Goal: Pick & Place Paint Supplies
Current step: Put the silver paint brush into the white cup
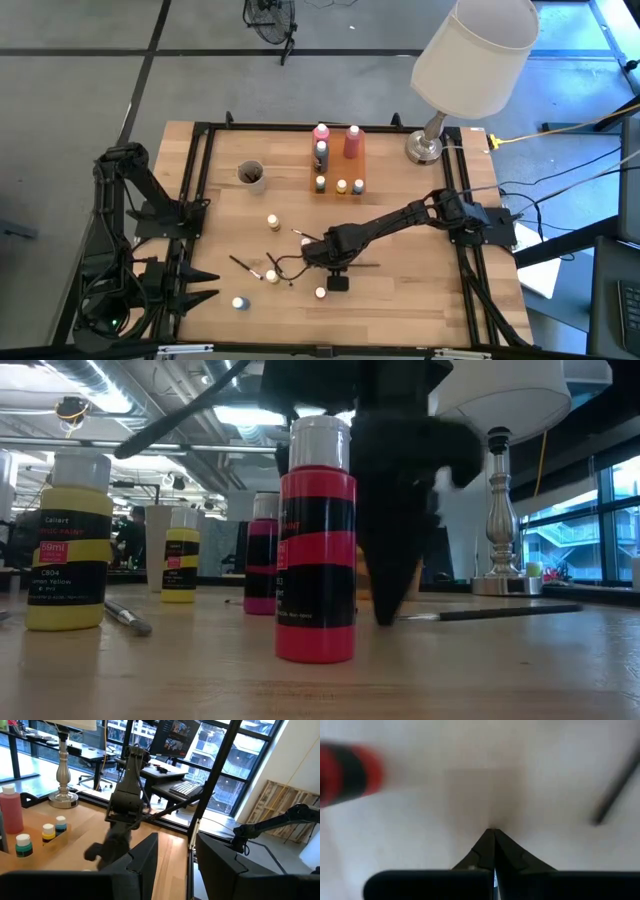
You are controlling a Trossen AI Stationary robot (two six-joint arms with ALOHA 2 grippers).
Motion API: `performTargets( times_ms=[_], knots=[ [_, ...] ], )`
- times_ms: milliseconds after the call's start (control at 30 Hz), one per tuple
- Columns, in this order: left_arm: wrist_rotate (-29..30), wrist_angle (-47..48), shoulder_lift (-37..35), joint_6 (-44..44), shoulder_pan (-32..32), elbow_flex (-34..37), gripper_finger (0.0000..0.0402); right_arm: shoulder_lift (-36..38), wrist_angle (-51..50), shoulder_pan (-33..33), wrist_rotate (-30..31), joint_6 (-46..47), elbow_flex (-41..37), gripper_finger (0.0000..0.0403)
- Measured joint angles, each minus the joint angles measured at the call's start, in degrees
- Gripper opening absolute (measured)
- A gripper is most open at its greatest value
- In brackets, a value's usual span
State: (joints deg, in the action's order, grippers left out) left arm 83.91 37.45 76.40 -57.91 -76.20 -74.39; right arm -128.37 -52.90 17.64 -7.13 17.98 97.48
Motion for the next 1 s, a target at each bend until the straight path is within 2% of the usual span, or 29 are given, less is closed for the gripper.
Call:
performTargets(
  times_ms=[400, 667, 1000],
  knots=[
    [0.0, 0.0, 0.0, 0.0, 0.0, 0.0, 0.0128, 0.0, -6.7, 0.4, 1.8, -0.2, 6.2, 0.0],
    [0.0, 0.0, 0.0, 0.0, 0.0, 0.0, 0.0127, 0.1, -15.6, 1.4, 2.6, -0.4, 17.1, 0.0],
    [0.1, 0.0, 0.0, 5.1, 0.1, 0.0, 0.0128, 0.3, -30.0, 3.6, 12.7, 1.7, 32.8, 0.0]
  ],
)
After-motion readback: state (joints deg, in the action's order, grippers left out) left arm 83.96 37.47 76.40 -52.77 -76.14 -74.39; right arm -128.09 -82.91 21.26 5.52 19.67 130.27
